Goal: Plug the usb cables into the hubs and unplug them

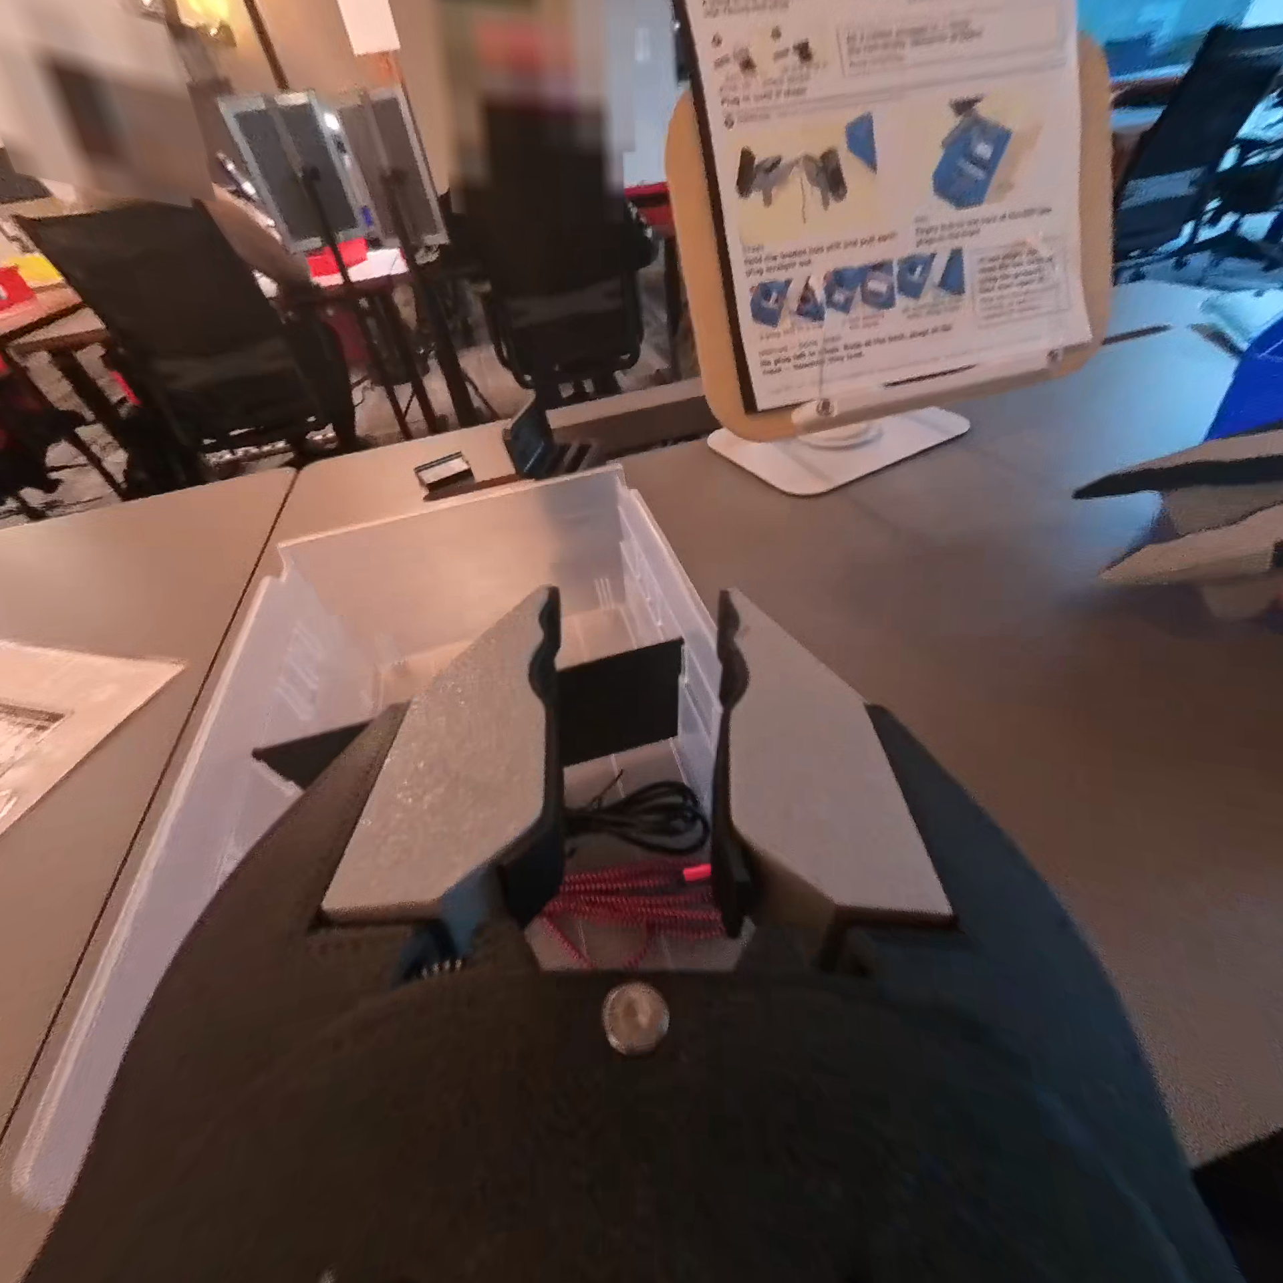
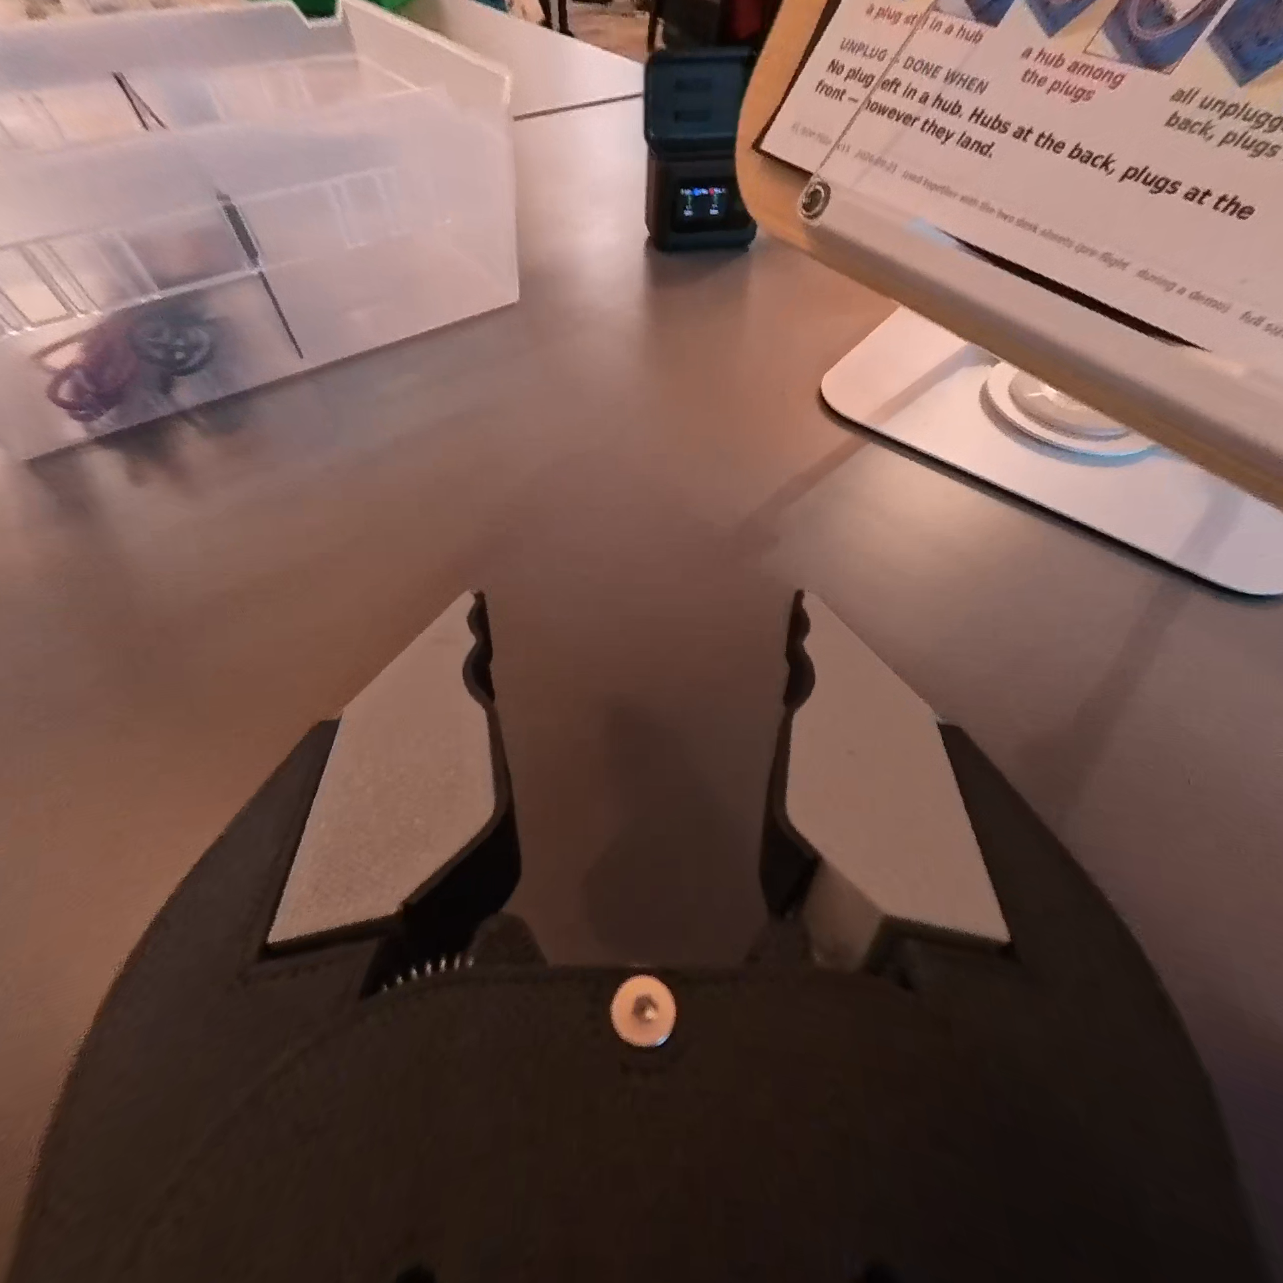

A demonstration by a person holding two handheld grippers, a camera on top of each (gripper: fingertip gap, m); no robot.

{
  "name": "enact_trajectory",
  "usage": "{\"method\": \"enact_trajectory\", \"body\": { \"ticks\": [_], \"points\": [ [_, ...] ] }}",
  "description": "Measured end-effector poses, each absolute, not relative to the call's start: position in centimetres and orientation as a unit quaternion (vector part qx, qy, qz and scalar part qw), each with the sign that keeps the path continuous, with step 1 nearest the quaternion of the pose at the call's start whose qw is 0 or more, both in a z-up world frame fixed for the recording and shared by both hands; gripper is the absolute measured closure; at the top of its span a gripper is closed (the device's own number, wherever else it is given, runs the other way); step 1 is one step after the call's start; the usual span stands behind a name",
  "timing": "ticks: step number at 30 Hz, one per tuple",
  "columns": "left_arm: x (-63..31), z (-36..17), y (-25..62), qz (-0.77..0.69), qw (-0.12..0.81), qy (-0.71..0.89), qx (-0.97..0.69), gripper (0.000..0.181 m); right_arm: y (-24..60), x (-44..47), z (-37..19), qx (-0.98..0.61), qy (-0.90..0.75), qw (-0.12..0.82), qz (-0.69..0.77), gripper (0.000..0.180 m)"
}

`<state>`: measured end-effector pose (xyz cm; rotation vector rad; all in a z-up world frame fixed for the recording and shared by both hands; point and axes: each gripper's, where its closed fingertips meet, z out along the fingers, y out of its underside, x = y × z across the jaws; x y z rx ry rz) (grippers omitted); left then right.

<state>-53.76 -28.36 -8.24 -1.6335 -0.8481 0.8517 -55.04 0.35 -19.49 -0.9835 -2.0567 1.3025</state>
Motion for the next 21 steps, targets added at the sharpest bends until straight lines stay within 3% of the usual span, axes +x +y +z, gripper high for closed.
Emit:
{"method": "enact_trajectory", "body": {
  "ticks": [10, 15, 21],
  "points": [
    [-57.1, -11.1, -31.2, 0.313, 0.500, -0.379, -0.713, 0.147, -0.9, -53.9, -20.5, -0.328, -0.791, 0.257, 0.448, 0.097],
    [-56.6, -14.4, -31.3, 0.255, 0.434, -0.398, -0.767, 0.137, -1.4, -53.1, -20.8, -0.308, -0.804, 0.261, 0.436, 0.097],
    [-55.5, -14.4, -29.9, 0.252, 0.441, -0.415, -0.755, 0.135, -1.8, -52.5, -20.6, -0.278, -0.809, 0.300, 0.422, 0.097]
  ]
}}
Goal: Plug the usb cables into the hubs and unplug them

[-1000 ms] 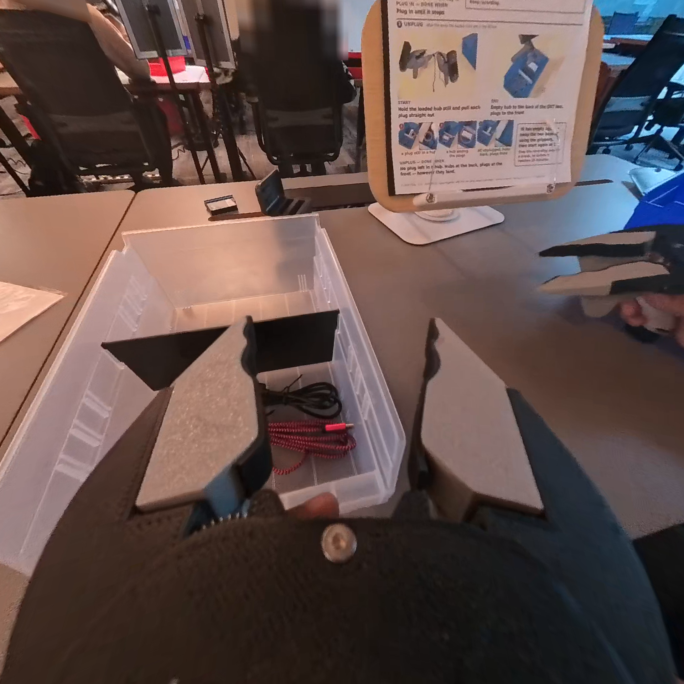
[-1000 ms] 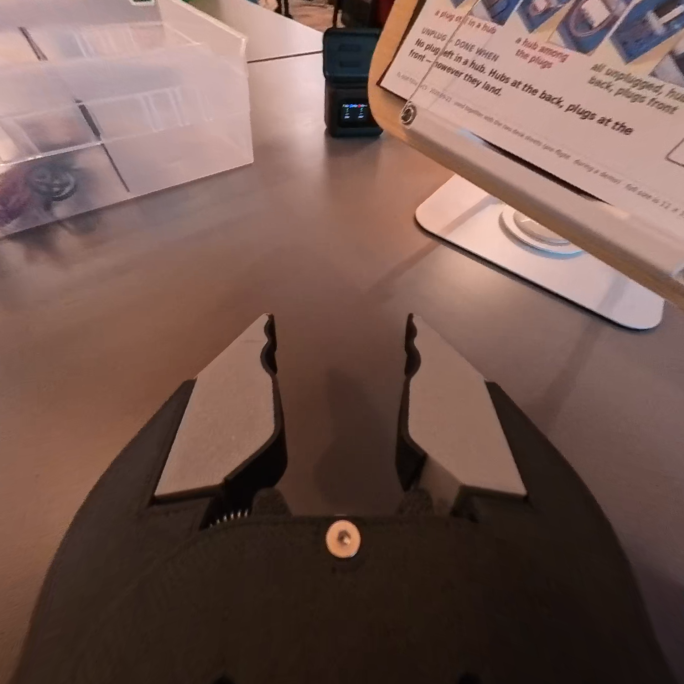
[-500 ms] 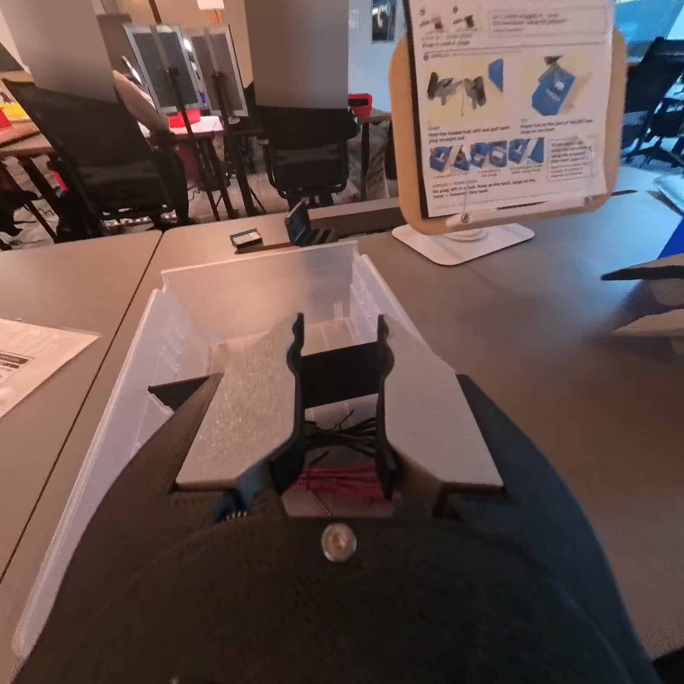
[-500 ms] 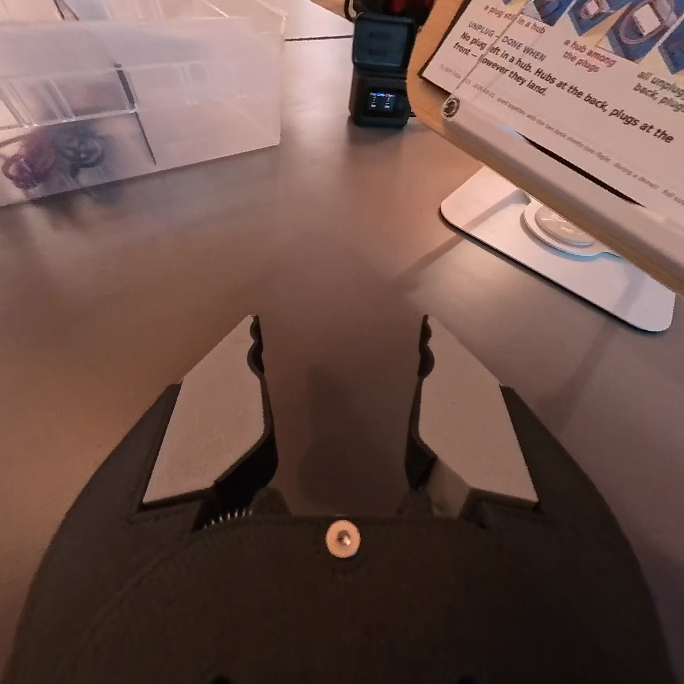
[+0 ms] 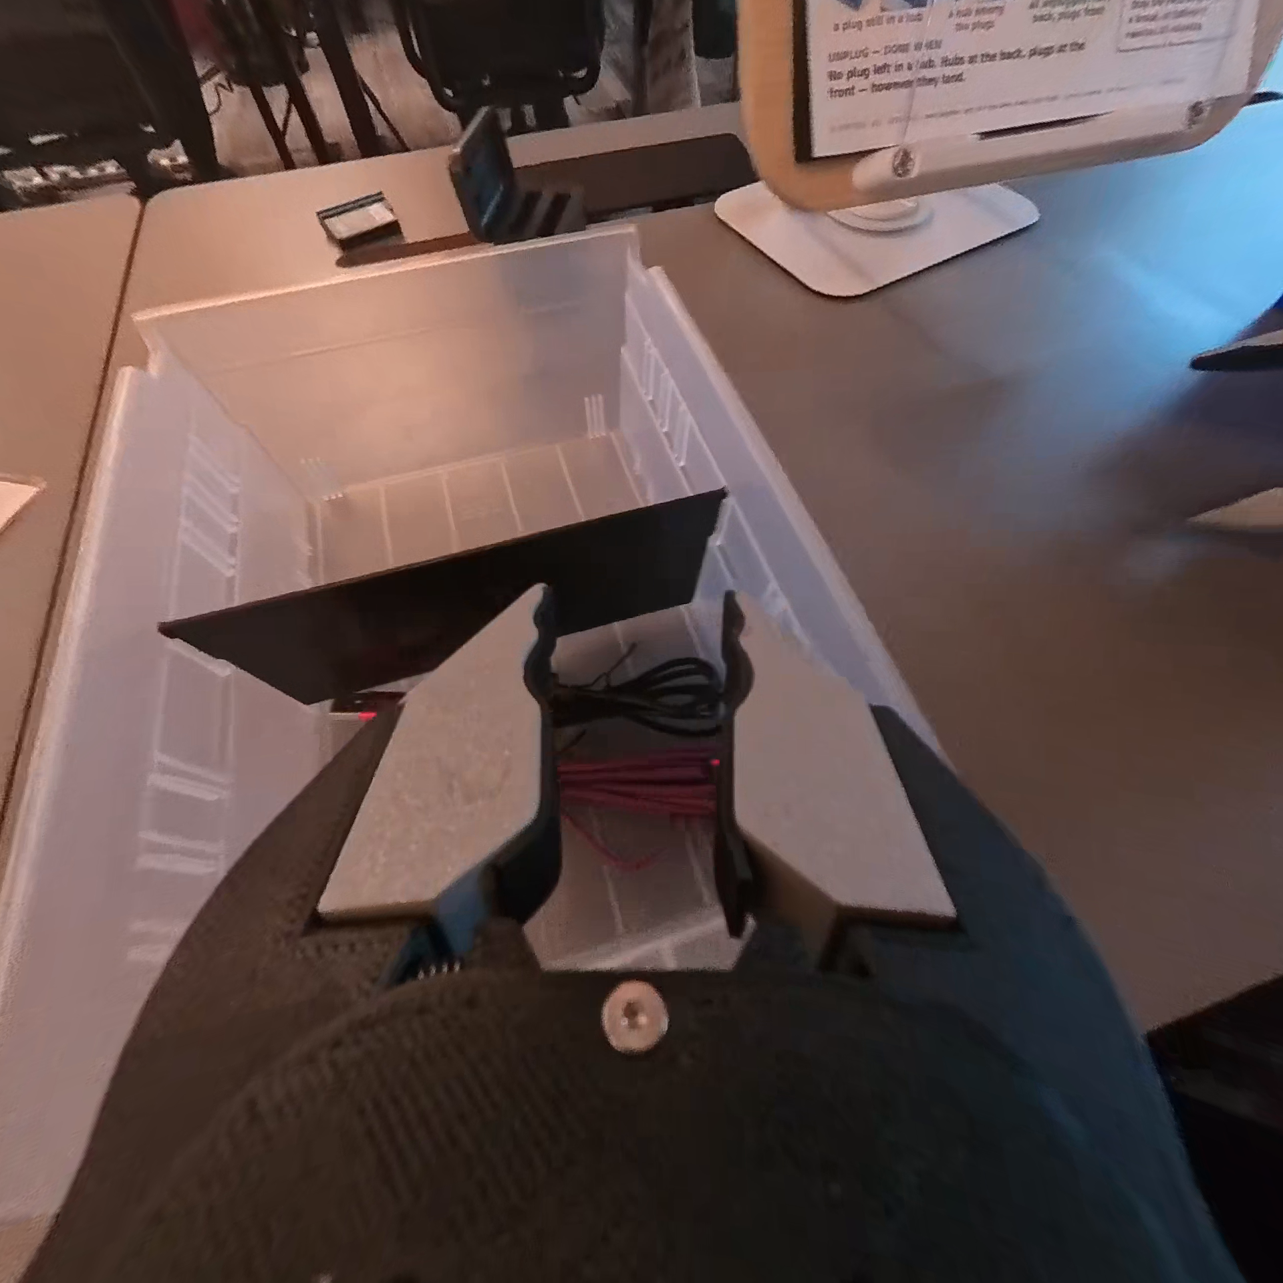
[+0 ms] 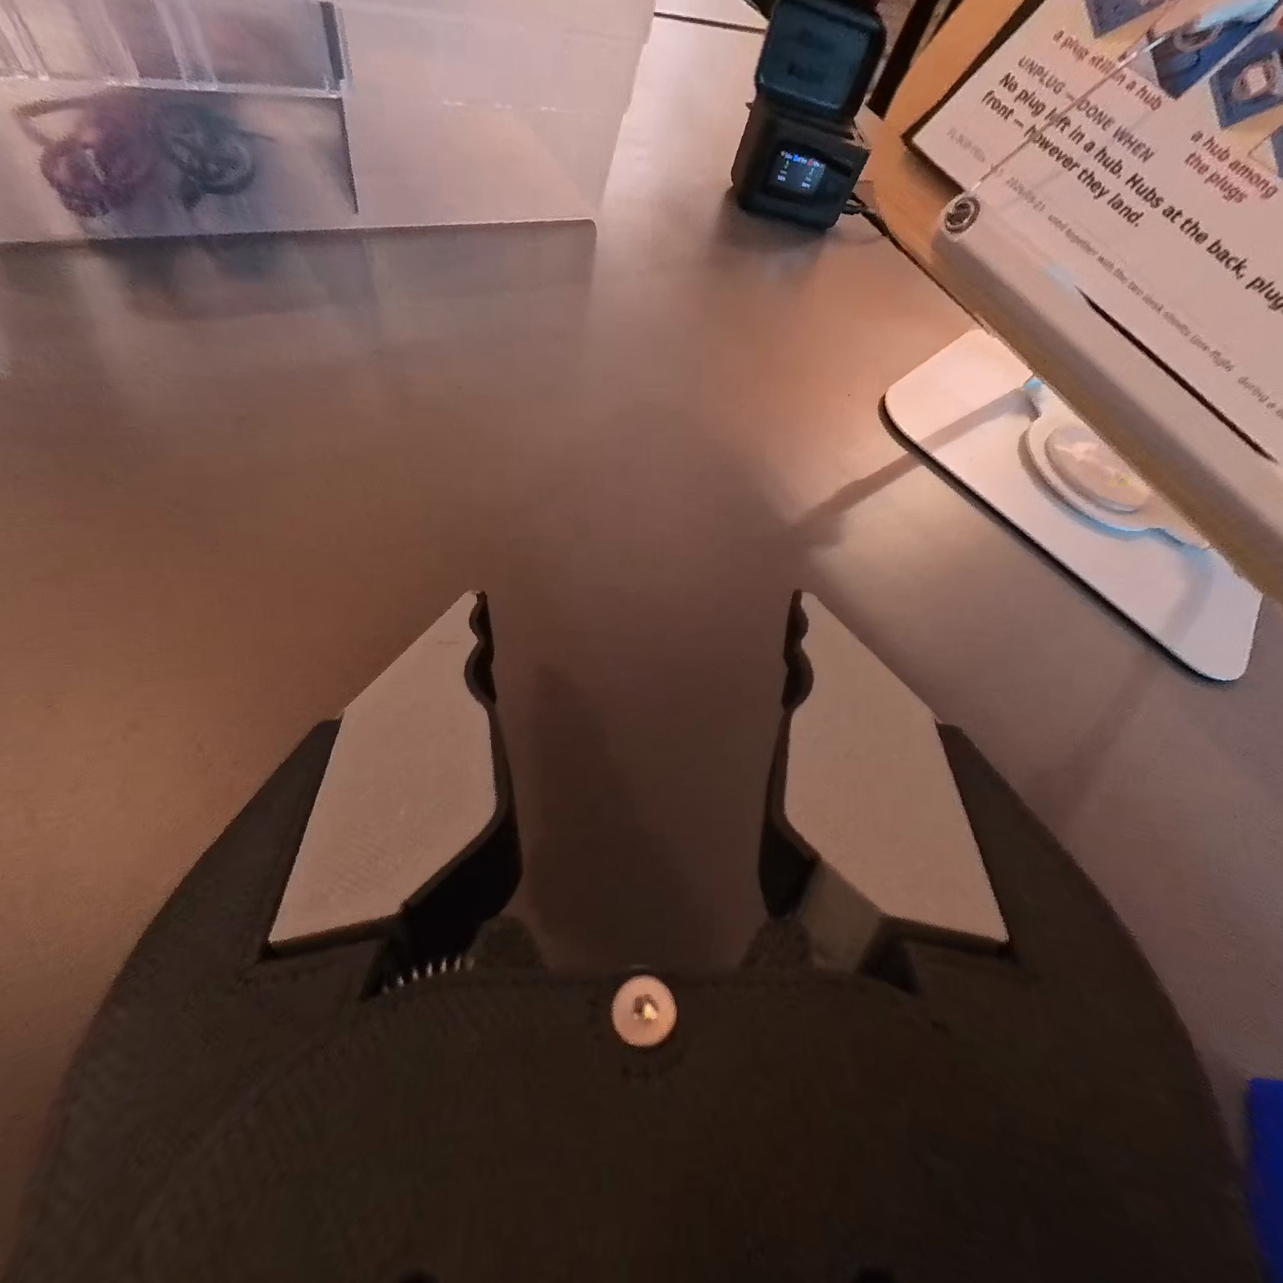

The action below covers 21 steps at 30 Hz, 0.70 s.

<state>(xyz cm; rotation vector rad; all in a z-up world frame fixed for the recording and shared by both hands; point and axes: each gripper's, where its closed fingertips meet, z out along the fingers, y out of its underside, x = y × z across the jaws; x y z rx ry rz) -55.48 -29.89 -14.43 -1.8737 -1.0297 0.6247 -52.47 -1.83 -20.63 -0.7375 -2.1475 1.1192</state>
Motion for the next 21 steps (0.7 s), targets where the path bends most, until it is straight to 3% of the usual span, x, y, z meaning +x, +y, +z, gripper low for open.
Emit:
{"method": "enact_trajectory", "body": {
  "ticks": [6, 9, 12, 15, 18, 19, 21],
  "points": [
    [-52.0, -11.5, -26.4, 0.266, 0.458, -0.379, -0.759, 0.127, -1.4, -52.6, -20.2, -0.281, -0.801, 0.324, 0.419, 0.098],
    [-50.4, -12.4, -24.9, 0.221, 0.463, -0.388, -0.766, 0.107, -0.6, -52.0, -19.1, -0.281, -0.790, 0.341, 0.424, 0.097],
    [-49.8, -15.3, -26.0, 0.232, 0.408, -0.416, -0.779, 0.090, 0.3, -48.8, -17.0, -0.291, -0.777, 0.341, 0.442, 0.098],
    [-49.1, -18.6, -26.2, 0.252, 0.353, -0.410, -0.802, 0.090, 2.3, -42.8, -15.1, -0.290, -0.782, 0.320, 0.450, 0.092],
    [-49.7, -19.8, -24.9, 0.255, 0.372, -0.414, -0.791, 0.090, 8.6, -38.8, -13.8, -0.344, -0.779, 0.357, 0.384, 0.093],
    [-50.2, -19.7, -25.1, 0.279, 0.364, -0.408, -0.789, 0.105, 11.2, -37.8, -13.2, -0.367, -0.769, 0.375, 0.364, 0.094],
    [-50.9, -20.1, -25.5, 0.312, 0.331, -0.399, -0.796, 0.119, 16.8, -36.0, -12.2, -0.417, -0.743, 0.416, 0.319, 0.095]
  ]
}}
